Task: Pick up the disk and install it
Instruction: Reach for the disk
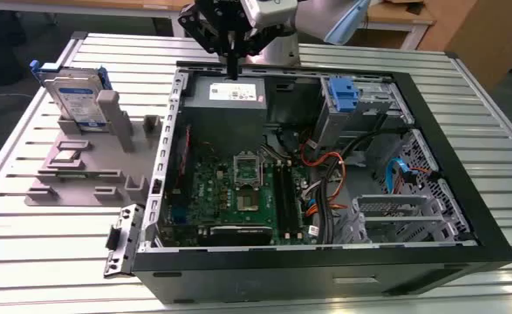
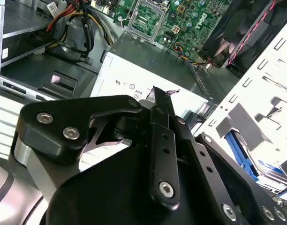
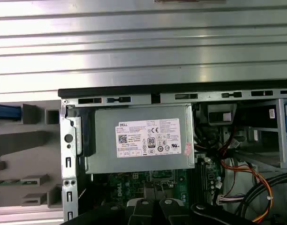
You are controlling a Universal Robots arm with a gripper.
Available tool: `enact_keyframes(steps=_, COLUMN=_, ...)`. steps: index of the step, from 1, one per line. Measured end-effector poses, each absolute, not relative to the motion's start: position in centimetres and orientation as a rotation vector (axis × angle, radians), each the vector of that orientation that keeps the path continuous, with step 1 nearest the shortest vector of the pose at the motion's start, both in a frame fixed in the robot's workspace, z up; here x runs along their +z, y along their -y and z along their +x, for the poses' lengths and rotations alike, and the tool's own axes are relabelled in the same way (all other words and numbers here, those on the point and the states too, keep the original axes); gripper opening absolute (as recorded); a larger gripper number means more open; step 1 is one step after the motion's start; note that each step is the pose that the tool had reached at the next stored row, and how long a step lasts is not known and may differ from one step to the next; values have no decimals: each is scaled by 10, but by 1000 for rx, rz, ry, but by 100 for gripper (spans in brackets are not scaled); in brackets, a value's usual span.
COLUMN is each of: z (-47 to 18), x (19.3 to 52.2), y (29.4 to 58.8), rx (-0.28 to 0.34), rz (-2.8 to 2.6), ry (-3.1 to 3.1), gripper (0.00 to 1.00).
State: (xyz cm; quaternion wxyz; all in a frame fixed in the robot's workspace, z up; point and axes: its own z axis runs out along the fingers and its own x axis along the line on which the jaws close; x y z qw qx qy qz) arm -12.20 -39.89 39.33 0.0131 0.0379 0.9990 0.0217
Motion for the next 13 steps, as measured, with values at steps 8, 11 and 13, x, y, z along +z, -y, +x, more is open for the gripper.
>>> enact_keyframes(steps=8, z=-122, x=393, y=399, rx=68, rz=118, ry=-3115, gripper=10)
enact_keyframes(steps=11, z=-122, x=393, y=399, rx=68, rz=118, ry=-3115, gripper=10)
enact_keyframes(steps=13, z=-122, x=393, y=399, rx=68, rz=118, ry=-3115, gripper=10)
